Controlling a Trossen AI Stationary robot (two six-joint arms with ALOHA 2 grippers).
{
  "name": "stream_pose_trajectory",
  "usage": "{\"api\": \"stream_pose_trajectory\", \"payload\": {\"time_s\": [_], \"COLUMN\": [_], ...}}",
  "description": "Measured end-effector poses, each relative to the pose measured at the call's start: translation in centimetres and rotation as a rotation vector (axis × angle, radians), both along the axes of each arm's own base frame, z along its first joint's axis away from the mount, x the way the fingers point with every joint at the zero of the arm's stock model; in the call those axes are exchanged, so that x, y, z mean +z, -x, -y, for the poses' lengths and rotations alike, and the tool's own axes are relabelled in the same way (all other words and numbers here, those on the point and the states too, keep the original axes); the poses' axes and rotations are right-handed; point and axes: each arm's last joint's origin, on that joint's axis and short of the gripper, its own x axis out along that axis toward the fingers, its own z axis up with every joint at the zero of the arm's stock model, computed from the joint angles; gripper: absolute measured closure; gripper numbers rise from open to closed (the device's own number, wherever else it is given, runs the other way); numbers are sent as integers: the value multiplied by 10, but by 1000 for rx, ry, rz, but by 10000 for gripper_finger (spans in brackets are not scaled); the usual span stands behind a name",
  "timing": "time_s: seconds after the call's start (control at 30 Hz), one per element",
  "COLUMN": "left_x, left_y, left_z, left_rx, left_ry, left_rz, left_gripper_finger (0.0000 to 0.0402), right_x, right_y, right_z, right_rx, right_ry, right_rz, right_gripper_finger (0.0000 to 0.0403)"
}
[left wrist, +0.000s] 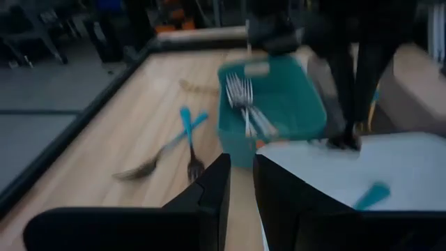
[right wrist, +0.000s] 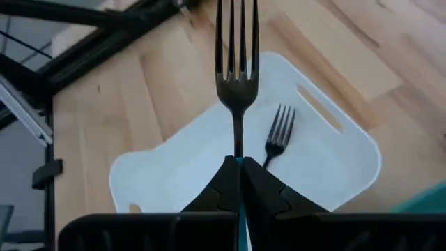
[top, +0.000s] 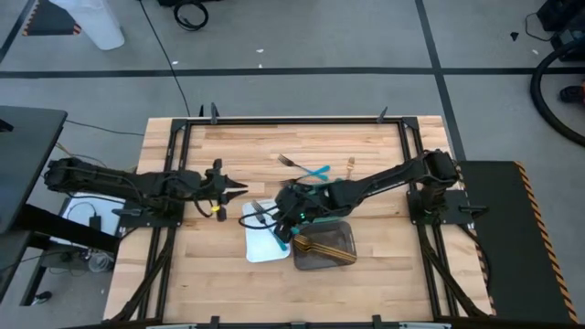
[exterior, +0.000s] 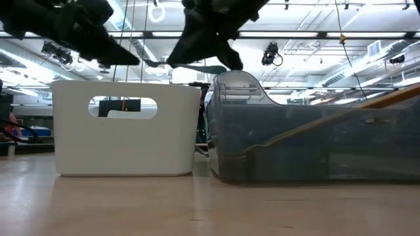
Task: Sort silverware by color (type)
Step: Put the blue fork into the white bin
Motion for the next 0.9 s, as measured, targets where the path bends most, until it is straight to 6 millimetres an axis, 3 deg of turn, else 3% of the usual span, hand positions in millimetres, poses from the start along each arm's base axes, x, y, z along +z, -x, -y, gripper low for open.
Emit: {"api": "stream_pose_trajectory", "payload": {"time_s": [0.2, 0.5, 0.9], "left_x": [-2, -7, -2], "left_y": [8, 15, 16], "left_z": [-1, -3, -4], "left_rx": [26, 58, 56], "left_ry": [16, 26, 15], "left_rz": [97, 103, 130], "left_gripper_finger": [331, 331, 331], "right_x": [-11, -35, -51], "right_y": [-15, -31, -35], "right_z": [-4, 0, 3], "right_rx": [27, 9, -17], "right_ry": [-73, -160, -189], "right_rz": [75, 105, 73], "right_gripper_finger": [392, 392, 392]}}
